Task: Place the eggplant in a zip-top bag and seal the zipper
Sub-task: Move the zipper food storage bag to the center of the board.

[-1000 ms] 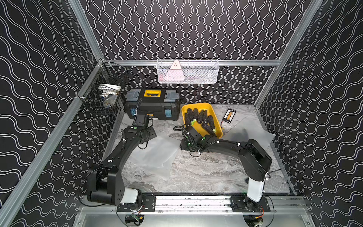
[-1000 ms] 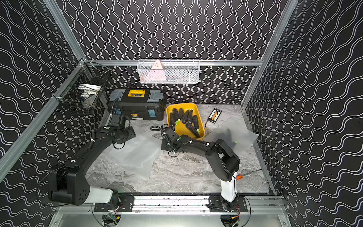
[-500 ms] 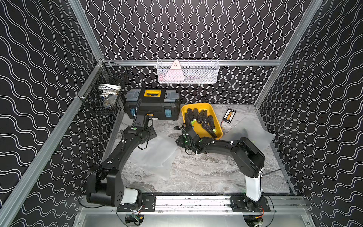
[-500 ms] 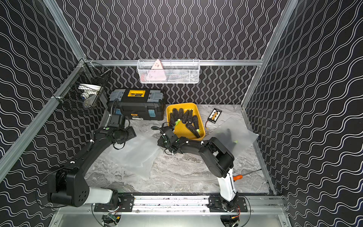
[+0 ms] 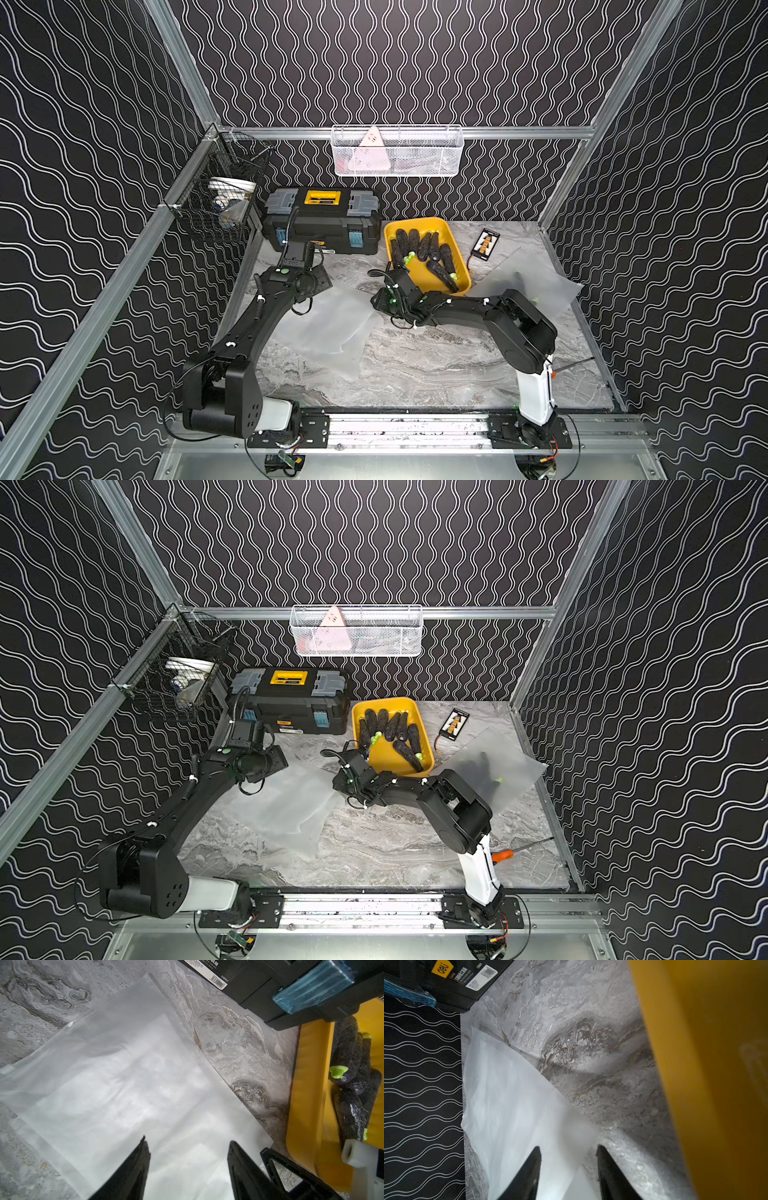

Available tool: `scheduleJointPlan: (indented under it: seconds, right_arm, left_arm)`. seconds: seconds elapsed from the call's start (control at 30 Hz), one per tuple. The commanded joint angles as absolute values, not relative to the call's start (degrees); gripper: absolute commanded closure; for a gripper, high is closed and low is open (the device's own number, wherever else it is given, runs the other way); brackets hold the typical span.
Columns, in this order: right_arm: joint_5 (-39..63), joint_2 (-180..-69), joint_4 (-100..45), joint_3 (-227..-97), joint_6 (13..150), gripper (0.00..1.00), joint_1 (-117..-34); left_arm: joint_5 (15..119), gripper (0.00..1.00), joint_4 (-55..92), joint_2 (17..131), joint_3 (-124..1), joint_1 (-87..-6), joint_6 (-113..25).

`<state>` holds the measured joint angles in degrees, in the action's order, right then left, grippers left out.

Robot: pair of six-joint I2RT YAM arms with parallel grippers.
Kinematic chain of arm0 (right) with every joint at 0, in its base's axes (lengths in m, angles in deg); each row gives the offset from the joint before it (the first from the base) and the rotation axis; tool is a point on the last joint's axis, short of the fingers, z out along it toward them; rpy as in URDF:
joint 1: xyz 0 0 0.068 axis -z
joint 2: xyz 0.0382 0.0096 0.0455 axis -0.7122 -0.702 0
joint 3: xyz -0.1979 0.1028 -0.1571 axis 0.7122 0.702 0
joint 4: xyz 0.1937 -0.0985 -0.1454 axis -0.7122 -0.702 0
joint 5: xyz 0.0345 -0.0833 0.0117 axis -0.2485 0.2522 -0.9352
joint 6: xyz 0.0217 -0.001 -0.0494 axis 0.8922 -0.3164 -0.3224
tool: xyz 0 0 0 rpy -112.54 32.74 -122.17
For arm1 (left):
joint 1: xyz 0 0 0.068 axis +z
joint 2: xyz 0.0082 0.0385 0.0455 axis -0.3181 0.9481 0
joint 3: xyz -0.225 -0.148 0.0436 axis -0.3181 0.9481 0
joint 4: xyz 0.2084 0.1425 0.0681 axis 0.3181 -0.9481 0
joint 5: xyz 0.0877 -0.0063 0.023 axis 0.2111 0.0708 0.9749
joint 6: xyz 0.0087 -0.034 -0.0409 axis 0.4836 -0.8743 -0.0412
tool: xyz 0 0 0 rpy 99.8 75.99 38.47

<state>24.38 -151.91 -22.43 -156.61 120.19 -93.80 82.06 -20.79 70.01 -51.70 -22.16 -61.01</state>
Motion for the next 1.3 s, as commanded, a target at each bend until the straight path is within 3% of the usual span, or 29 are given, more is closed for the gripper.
scheduleJointPlan:
  seconds: [0.0, 0.43, 0.73, 1.03, 1.27]
  right_arm:
    - [25.8, -150.3, -22.6, -155.2, 122.0, 0.53, -93.8]
    - [24.7, -154.4, -10.7, -154.4, 122.2, 0.56, -93.8]
    - [24.9, -154.7, -5.0, -152.7, 122.8, 0.90, -93.8]
    - [24.1, -145.3, -8.3, -150.9, 117.2, 0.99, -93.8]
    - [24.6, -130.2, -24.1, -146.5, 113.4, 1.00, -93.6]
  left_arm:
    - [82.1, 0.36, -20.0, 69.7, -52.3, -22.1, -60.7]
    - [82.4, 0.36, -19.8, 69.4, -52.1, -22.1, -60.7]
    - [83.3, 0.36, -20.1, 68.8, -52.1, -22.1, -60.4]
    - [84.4, 0.36, -20.0, 69.0, -52.4, -22.1, -60.8]
    - [87.5, 0.35, -21.2, 68.1, -53.9, -22.2, -58.7]
